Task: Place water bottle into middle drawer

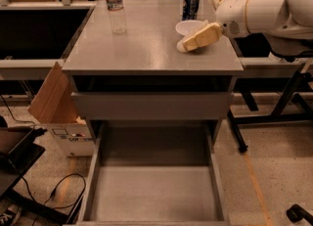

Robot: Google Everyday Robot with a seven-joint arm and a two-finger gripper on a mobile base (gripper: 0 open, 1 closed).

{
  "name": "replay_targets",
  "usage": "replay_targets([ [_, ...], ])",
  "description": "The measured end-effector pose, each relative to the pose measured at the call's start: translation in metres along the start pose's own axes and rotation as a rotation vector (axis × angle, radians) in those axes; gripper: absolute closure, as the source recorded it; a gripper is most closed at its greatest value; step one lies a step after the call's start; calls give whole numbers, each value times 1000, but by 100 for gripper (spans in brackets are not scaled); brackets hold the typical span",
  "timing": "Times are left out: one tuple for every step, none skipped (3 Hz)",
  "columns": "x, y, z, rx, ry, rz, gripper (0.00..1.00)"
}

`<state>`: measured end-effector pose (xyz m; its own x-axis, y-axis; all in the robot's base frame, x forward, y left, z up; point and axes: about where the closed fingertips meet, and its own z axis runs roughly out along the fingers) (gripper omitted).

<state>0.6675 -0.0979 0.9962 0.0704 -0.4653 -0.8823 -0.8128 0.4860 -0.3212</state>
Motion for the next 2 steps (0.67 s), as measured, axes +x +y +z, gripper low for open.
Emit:
replay_targets([
  [1, 2, 0, -8, 3, 0, 0],
  [-11, -30, 53, 19, -91, 52, 0],
])
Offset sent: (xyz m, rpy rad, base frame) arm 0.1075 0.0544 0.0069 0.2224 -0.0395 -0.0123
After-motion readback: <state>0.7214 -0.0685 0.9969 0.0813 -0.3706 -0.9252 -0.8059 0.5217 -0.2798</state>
